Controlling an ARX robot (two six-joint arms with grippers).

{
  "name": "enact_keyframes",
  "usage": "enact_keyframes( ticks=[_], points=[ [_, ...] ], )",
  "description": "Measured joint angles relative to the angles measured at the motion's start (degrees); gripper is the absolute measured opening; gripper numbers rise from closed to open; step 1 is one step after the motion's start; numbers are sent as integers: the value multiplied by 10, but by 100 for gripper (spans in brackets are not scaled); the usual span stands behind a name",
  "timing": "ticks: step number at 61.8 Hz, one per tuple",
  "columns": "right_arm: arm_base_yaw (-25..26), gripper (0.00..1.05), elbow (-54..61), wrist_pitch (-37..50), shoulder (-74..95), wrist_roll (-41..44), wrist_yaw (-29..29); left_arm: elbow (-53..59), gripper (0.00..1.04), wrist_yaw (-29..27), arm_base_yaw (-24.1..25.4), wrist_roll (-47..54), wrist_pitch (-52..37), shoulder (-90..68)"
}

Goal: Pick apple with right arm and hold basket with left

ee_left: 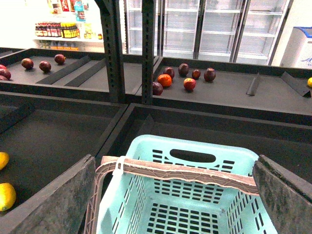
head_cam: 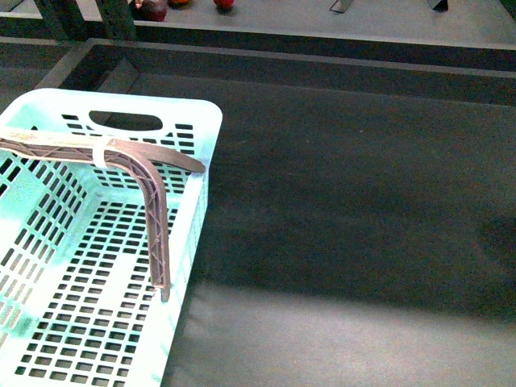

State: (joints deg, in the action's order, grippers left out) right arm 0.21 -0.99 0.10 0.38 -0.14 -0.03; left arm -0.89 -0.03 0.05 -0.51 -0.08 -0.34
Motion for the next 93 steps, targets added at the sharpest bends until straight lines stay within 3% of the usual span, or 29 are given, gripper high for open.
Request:
enact_keyframes(
  ticks=[45,51,57,65,70,81,93],
  points=[
    [0,96,0,0,0,0,0,0,98,1,0,0,0,0],
    [0,96,0,0,0,0,2,-60,98,150,28,-152,145,-87],
    [-1,96,0,0,0,0,0,-87,98,207,24,-325,153,-154],
    [-1,96,0,0,0,0,0,-110,98,217,19,-520,58,-254],
    [-1,96,0,0,0,0,0,-113,98,206,15,-591,-10,-345],
    [-1,96,0,0,0,0,0,-135,98,169,12,-671,-108,-542],
    [-1,96,0,0,0,0,0,-203,98,152,25,-694,-169,-712]
  ],
)
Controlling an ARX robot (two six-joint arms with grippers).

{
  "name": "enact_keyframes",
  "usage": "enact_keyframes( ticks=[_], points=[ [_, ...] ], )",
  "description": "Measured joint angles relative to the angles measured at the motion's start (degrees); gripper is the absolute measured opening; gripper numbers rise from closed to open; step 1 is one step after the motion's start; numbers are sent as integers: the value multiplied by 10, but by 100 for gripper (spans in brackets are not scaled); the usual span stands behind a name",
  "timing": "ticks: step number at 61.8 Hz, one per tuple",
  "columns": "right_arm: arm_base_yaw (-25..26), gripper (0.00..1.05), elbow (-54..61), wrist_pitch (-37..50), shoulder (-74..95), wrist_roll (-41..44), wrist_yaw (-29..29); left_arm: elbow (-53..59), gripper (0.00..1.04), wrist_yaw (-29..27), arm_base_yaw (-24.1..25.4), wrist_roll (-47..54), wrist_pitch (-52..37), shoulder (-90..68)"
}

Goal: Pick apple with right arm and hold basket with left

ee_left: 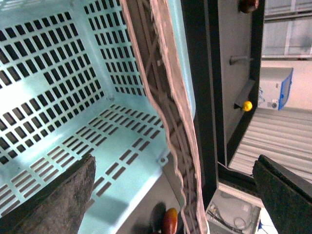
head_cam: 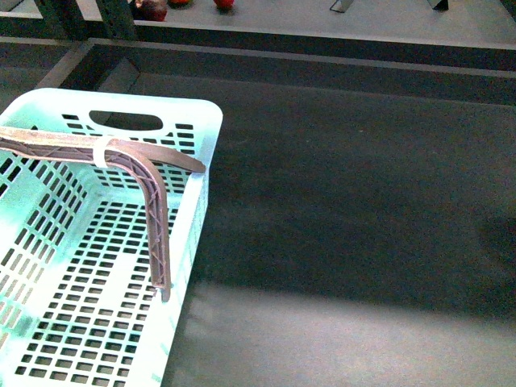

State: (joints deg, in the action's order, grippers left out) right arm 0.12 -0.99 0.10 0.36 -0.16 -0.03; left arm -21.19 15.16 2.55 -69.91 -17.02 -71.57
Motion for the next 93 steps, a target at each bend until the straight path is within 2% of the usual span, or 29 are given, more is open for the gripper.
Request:
enact_keyframes(
  ticks=[18,38,39,46,49,63,76,93],
  points=[
    [0,96,0,0,0,0,0,-90,97,-11,20,0,-1,-133],
    [0,96,0,0,0,0,0,-117,42,-23,16,10,26,-178],
    [0,96,0,0,0,0,0,-119,37,-23,15,9,26,-179],
    [0,96,0,0,0,0,0,-128,18,-30,8,-6,28,-180],
    [0,96,0,0,0,0,0,-129,13,-29,5,-31,30,-180],
    [0,96,0,0,0,0,0,-131,9,-28,-18,-58,52,-152],
    [0,96,0,0,0,0,0,-140,9,-15,-45,12,92,-97],
    [0,96,0,0,0,0,0,-213,8,1,-125,43,135,-73]
  ],
)
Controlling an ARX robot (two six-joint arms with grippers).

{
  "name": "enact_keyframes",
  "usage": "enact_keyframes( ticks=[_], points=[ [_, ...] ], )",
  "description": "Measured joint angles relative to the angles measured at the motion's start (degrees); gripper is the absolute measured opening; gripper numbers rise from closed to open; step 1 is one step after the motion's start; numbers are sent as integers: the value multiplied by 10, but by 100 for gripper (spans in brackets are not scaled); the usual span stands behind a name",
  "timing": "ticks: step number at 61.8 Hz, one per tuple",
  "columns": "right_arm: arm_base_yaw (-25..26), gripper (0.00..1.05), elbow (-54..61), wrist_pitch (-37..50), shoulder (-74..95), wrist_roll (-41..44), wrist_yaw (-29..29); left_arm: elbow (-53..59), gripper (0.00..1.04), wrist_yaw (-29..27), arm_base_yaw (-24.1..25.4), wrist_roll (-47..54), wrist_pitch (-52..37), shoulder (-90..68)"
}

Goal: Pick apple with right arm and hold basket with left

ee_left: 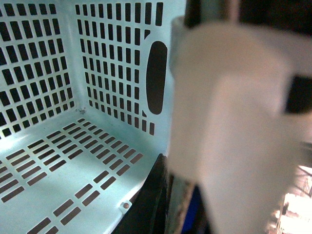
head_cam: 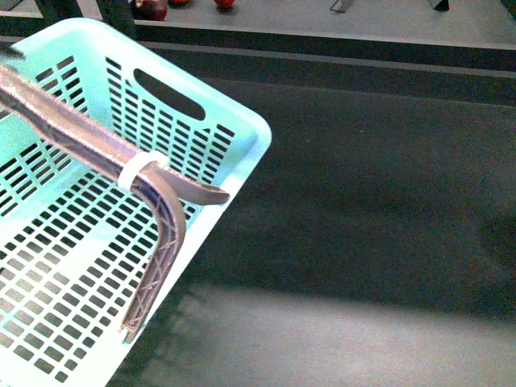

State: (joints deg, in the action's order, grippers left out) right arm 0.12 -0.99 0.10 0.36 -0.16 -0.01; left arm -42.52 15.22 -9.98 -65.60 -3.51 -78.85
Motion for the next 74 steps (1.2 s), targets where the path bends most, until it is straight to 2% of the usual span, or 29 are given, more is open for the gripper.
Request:
enact_keyframes(
  ticks=[28,42,74],
  points=[
    [0,96,0,0,0,0,0,-81,8,-2,-203,-4,3,-34],
    [0,96,0,0,0,0,0,-87,8,-6,-266,-14,-12,-50],
    [0,96,0,0,0,0,0,-94,8,-11,-280,-17,-19,-52]
  ],
)
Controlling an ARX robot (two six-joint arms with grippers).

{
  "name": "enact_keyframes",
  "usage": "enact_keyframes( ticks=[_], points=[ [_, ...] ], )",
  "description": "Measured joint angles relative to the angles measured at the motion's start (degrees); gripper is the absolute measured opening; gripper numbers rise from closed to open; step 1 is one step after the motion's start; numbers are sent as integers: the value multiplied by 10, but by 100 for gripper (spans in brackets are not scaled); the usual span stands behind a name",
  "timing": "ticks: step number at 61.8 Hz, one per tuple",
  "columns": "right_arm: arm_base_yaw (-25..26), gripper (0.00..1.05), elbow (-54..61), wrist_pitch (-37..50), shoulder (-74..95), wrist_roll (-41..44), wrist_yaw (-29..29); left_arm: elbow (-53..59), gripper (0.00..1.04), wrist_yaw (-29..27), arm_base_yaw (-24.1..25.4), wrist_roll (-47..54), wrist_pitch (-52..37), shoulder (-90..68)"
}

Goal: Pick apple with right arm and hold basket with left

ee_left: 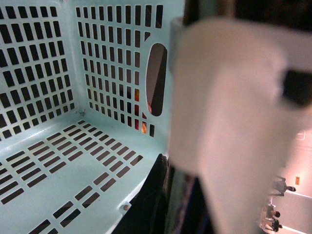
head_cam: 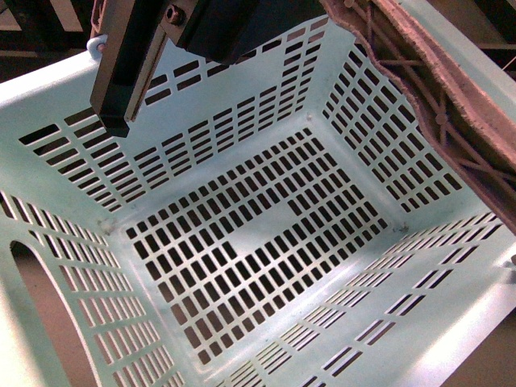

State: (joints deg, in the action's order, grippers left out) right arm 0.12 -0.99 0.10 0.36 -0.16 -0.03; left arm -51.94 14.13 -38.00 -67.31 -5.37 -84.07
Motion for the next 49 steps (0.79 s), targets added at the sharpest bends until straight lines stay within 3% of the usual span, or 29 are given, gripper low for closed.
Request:
enact_keyframes(
  ticks=[16,21,24,29,35,49],
  points=[
    [0,96,-1,-2,1,0,-2,0,8,2,0,0,0,0],
    [-1,96,-58,-144,83,1,-52,0,8,1,0,0,0,0],
    [17,96,-80,-200,139,7,-47,0,8,1,0,0,0,0],
    [52,96,-82,-214,202,20,-27,-1,8,2,0,0,0,-1],
    [117,96,-78,-142,296,41,-14,-1,8,0,0,0,0,-2],
    [191,96,-77,124,570,83,-17,-1,8,3,0,0,0,-2]
  ],
)
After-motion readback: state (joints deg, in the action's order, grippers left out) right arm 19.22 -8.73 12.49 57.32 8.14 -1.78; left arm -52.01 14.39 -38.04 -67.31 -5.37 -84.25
